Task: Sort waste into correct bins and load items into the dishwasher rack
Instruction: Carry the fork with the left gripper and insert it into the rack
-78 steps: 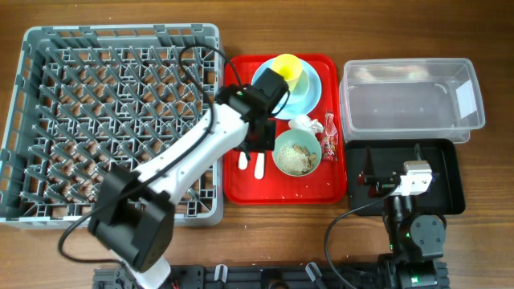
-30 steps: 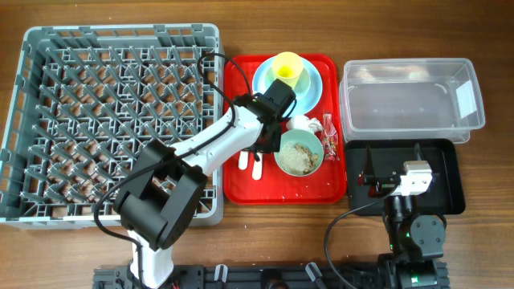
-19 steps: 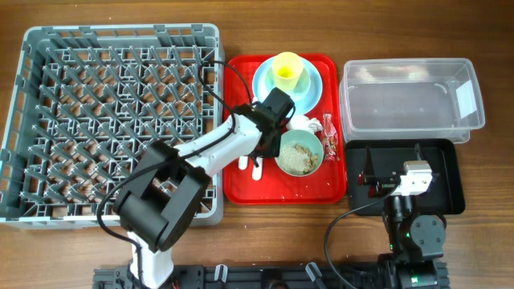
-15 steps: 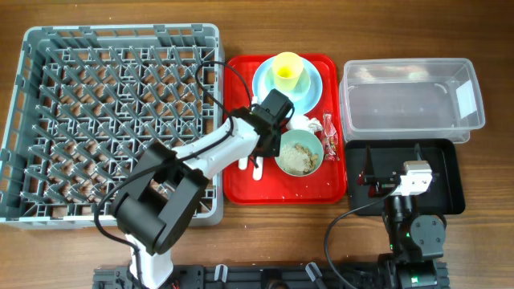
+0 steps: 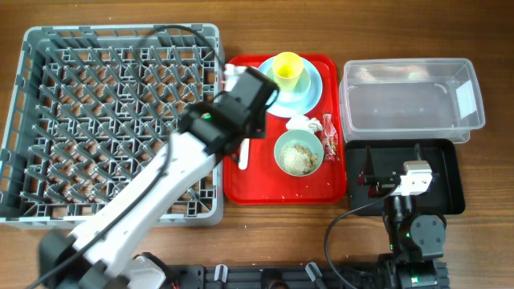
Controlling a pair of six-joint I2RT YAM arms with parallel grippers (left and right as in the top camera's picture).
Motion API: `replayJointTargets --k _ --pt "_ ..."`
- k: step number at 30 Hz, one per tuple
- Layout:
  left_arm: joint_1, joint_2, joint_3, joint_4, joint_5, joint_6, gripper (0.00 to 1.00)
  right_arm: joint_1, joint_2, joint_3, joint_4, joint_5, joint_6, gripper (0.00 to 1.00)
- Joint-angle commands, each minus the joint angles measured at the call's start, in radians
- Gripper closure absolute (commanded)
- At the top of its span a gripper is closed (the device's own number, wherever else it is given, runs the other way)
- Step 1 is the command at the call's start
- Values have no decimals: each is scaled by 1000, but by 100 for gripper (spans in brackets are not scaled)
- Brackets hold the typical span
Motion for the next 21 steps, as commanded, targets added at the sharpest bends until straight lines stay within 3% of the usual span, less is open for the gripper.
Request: replayJointTargets --k 1,4,7,12,14,21 --pt "76 -21 1 -89 -157 2 96 -5 -2 -1 4 9 16 0" --pt "161 6 -3 -128 -120 35 96 -5 -2 -1 4 10 16 0" --pt "235 43 -3 -117 40 132 96 -5 -2 -1 4 10 16 0" --pt "333 118 -3 -103 206 175 96 -5 -2 -1 4 10 16 0" --pt "340 154 -3 -82 218 233 96 -5 -2 -1 4 10 16 0" --pt "341 249 -3 -27 217 235 96 -5 -2 -1 4 9 16 0"
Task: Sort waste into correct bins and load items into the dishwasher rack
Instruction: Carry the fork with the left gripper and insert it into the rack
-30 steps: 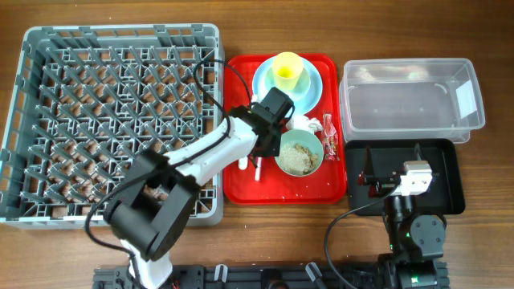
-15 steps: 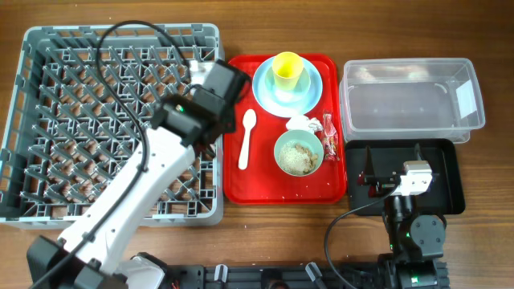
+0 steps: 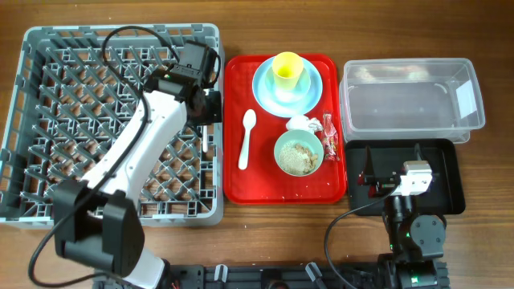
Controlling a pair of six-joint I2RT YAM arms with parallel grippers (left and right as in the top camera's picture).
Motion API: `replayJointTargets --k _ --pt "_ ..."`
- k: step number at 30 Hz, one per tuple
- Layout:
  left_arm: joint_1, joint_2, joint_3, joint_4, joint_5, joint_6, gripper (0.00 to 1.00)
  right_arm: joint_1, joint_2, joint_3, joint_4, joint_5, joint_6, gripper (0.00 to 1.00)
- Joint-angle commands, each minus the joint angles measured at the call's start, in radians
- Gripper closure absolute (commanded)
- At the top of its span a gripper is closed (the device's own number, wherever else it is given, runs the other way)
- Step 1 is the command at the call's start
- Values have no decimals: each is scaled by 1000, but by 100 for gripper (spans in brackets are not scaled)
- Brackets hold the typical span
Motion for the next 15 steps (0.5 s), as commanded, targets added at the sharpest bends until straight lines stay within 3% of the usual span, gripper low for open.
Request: replayJointTargets --k 1,10,12,13,15 --pt "3 48 -6 18 21 27 95 -5 -2 -1 4 9 16 0" --pt "4 143 -6 92 16 24 96 -5 -2 -1 4 10 16 0" --pt "4 143 -6 101 13 24 89 -5 -2 -1 4 9 16 0" --pt "4 143 -6 104 13 24 80 -5 -2 -1 4 9 16 0" --pt "4 143 -6 104 13 24 75 -5 -2 -1 4 9 16 1"
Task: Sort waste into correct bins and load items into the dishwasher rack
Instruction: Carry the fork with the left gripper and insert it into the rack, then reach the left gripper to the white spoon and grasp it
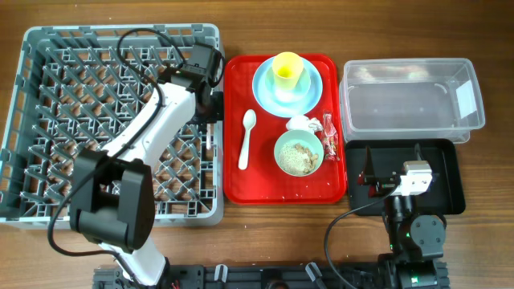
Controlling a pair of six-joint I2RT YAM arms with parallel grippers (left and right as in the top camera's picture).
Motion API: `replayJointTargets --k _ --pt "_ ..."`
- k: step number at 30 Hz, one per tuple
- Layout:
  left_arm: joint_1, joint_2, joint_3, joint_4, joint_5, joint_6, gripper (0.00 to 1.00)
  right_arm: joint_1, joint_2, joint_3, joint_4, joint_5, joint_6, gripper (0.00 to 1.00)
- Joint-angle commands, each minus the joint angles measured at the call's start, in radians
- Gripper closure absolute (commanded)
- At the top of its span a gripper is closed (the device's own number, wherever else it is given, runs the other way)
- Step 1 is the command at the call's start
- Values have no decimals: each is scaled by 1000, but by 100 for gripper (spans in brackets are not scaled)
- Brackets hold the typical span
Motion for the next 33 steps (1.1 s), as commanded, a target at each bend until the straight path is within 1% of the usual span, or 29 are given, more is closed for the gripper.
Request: replayJointTargets --k 1,4,10,12,13,16,18,21,23,27,28,30,33 --pt "-9 10 -5 8 30 7 75 -5 -2 -1 4 10 16 0" --pt "-9 -3 -5 4 30 7 75 -5 -2 -1 4 9 16 0" --pt "-9 -75 -5 4 30 8 73 -5 -2 -1 4 10 16 0" --pt "-9 -98 -5 2 30 7 75 -5 -1 -1 4 9 16 0" --pt "-9 -115 -5 -1 31 5 77 -5 -1 -1 4 9 16 0" --pt "-10 -175 -5 -22 40 -59 80 -5 -1 -1 4 9 16 0" --pt "-12 -221 -5 -41 85 -74 81 -5 -1 -1 4 9 16 0" --pt "-37 -257 -5 -58 207 -74 81 -5 -1 -1 4 9 16 0" --pt "-64 -252 -6 -61 209 -89 81 -5 -1 -1 4 9 15 0" --pt "-179 -199 -6 -48 191 -114 80 -5 -1 -1 4 9 16 0" --pt "-200 -183 -6 -46 172 -134 80 -5 -1 -1 4 9 16 0" --pt "-272 -114 -6 -31 90 -187 78 -5 -1 -1 4 10 16 0" --pt "-322 -43 -6 -15 14 -212 78 -5 -1 -1 4 9 16 0"
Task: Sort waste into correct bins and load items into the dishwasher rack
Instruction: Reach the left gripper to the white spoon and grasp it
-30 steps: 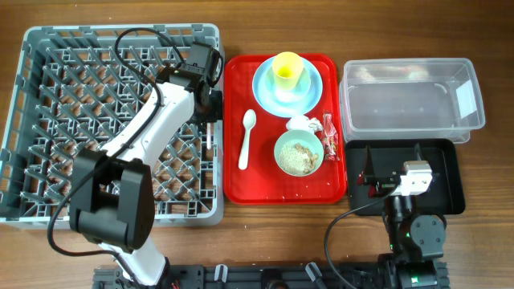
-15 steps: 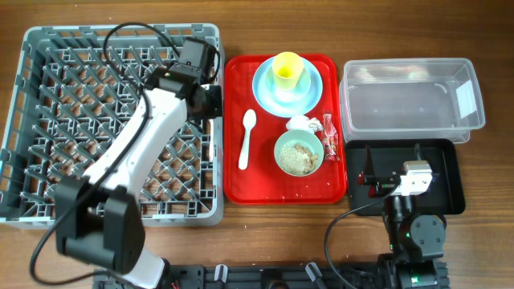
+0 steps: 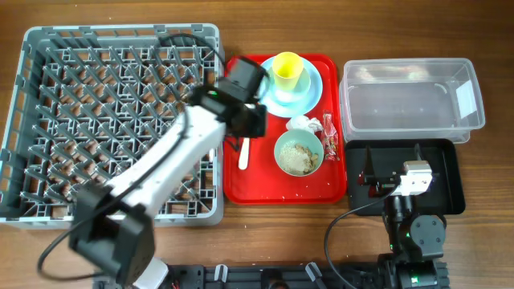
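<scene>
A white spoon (image 3: pixel 243 156) lies on the red tray (image 3: pixel 241 189). My left gripper (image 3: pixel 246 127) is low over the spoon's upper end, its fingers hidden under the wrist. On the tray also stand a yellow cup (image 3: pixel 289 71) on a blue plate (image 3: pixel 309 95) and a bowl of food scraps (image 3: pixel 299 154). A crumpled napkin (image 3: pixel 300 123) and a red wrapper (image 3: pixel 330 135) lie beside the bowl. The grey dishwasher rack (image 3: pixel 72 120) is at the left. My right gripper (image 3: pixel 368 177) rests over the black bin (image 3: pixel 442 172).
A clear plastic bin (image 3: pixel 411 100) stands at the back right, behind the black bin. My left arm crosses the rack's right front part. Bare wooden table runs along the front edge.
My left gripper has moved right from the rack's right edge to the tray, and now covers the spoon's upper end. The right arm has not moved.
My left gripper was over the tray's left side by the plate, covering the spoon's bowl. Then it was at the rack's right edge, with a slim white thing in the rack below it and the spoon in full view. Now it is back over the spoon.
</scene>
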Controlling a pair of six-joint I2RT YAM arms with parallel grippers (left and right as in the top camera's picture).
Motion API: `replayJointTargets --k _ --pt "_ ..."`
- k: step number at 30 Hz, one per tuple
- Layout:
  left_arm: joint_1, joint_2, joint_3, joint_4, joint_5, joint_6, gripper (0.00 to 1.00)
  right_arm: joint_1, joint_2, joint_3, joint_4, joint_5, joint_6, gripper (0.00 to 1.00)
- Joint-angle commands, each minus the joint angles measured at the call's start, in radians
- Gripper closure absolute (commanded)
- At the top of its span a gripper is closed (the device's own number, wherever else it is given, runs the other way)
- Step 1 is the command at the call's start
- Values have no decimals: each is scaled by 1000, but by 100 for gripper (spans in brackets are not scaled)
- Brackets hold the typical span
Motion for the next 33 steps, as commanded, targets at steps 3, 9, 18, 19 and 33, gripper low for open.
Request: replayJointTargets --k 3,9,18,19,33 --pt "-87 175 -6 19 -212 -116 76 -5 -1 -1 4 9 16 0" --pt "-78 273 -6 55 -255 -115 77 -5 -1 -1 4 9 16 0" --pt "-75 307 -6 92 -271 -114 76 -5 -1 -1 4 9 16 0" --pt "-74 307 -6 93 -270 -114 76 -5 -1 -1 4 10 16 0" --pt "-31 202 -4 58 -270 -108 76 -5 -1 -1 4 10 16 0"
